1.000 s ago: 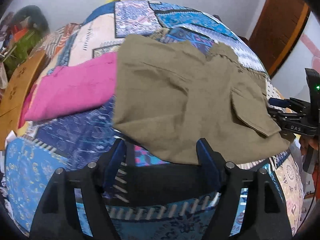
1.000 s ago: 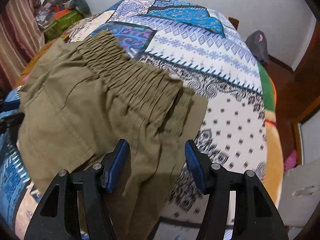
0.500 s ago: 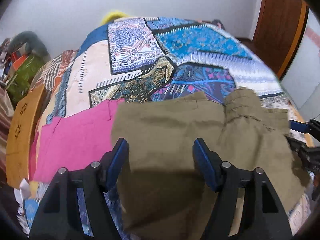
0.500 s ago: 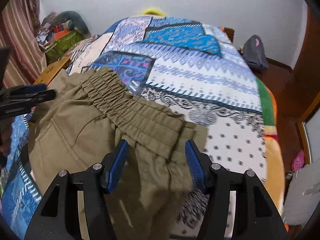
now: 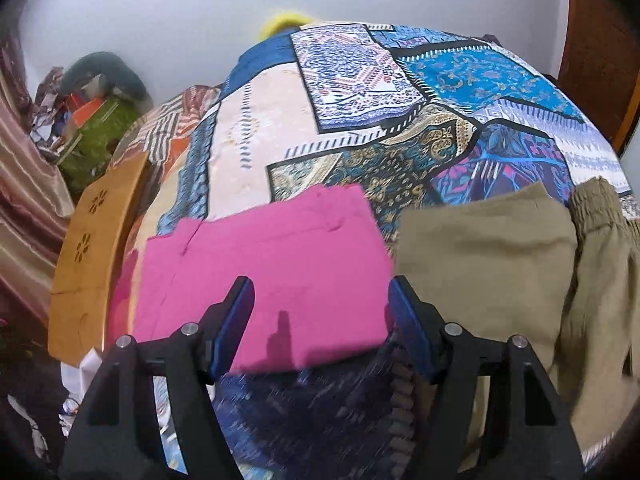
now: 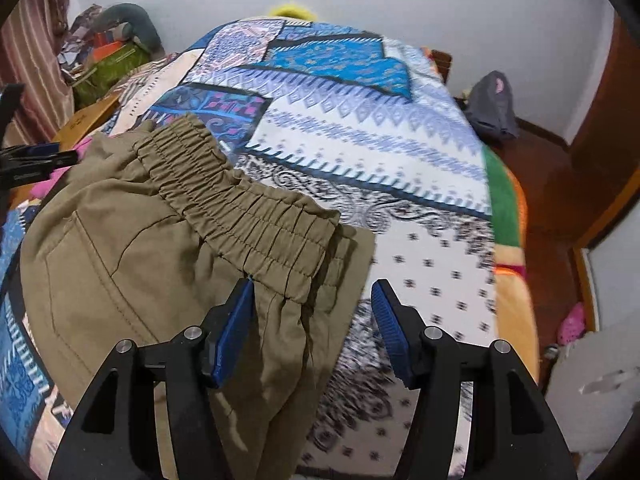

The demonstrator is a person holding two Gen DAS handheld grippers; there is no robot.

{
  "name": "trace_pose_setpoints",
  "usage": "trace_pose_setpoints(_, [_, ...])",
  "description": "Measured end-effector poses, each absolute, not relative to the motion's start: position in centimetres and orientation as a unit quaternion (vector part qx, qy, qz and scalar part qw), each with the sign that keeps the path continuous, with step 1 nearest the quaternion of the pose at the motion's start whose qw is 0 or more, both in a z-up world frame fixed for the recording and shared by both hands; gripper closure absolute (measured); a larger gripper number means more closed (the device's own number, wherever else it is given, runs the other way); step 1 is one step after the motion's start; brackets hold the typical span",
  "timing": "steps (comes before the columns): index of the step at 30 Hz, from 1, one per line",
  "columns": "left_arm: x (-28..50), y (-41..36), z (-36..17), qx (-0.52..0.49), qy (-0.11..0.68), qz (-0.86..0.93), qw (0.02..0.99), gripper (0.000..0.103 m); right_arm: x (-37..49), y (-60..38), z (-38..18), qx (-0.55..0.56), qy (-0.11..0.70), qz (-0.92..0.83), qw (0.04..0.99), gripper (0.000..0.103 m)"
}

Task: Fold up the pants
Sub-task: 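Move the left gripper to the khaki pants leg edge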

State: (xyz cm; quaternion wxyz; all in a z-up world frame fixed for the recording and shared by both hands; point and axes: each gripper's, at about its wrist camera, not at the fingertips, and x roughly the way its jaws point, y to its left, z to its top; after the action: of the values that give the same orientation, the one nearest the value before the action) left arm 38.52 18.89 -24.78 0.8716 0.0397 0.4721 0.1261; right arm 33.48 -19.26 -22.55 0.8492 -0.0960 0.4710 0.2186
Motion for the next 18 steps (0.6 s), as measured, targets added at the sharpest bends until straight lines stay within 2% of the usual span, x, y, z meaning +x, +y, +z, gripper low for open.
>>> trace_pose_setpoints(4, [35.5,19.1,-23.5,0.010,0.471,0.097,0.877,0.033,32.1,-20.3,-20.8,-0.102,0.460,0.196,0.860,0.045])
trace_pose_setpoints(9, [32.7,17.4,-22.5,-0.013,0.459,0.058,0.886,0.024,29.6,-21.8,-19.3,-0.065,0.447,0.203,0.869,0.045])
trace_pose_setpoints(10, [32.4,16.9,-22.5,-0.015,0.459,0.054,0.887,0.024,29.3,-22.1,-19.3,-0.055,0.448,0.202,0.869,0.042])
trace_pose_setpoints(12, [31.9,15.9,-22.5,-0.010,0.458,0.042,0.888,0.023,28.8,-22.3,-19.5,-0.045,0.454,0.185,0.870,0.037])
trace_pose_setpoints(18, [32.7,13.7,-24.3,0.021,0.468,0.035,0.883,0.022,29.2,-21.7,-22.3,-0.038,0.499,0.180,0.847,0.037])
